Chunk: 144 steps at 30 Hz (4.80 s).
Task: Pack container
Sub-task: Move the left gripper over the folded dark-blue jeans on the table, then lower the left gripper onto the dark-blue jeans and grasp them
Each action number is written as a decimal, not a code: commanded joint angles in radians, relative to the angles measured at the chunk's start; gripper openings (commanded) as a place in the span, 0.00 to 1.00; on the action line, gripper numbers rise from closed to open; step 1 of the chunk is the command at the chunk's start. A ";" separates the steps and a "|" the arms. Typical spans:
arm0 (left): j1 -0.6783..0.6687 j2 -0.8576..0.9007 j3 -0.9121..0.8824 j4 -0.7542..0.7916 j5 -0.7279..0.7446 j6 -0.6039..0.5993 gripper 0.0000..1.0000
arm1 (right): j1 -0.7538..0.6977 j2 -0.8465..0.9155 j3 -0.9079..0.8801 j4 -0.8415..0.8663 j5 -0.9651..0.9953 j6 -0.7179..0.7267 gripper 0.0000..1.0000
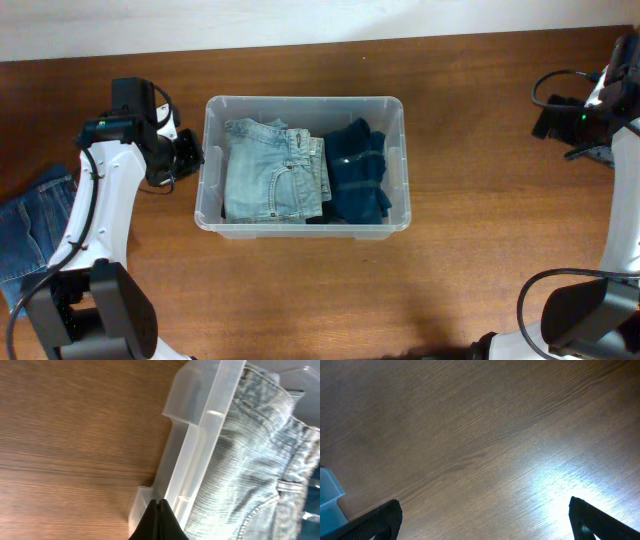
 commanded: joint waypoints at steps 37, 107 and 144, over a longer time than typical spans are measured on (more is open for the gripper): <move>0.320 -0.092 -0.004 -0.077 0.128 0.084 0.01 | -0.003 0.000 0.010 0.000 0.005 0.007 0.98; 0.436 0.372 -0.035 0.227 -0.071 0.165 0.00 | -0.003 0.000 0.010 0.000 0.005 0.007 0.99; 0.632 0.331 0.299 -0.183 -0.128 0.090 0.99 | -0.003 0.000 0.010 0.000 0.005 0.007 0.99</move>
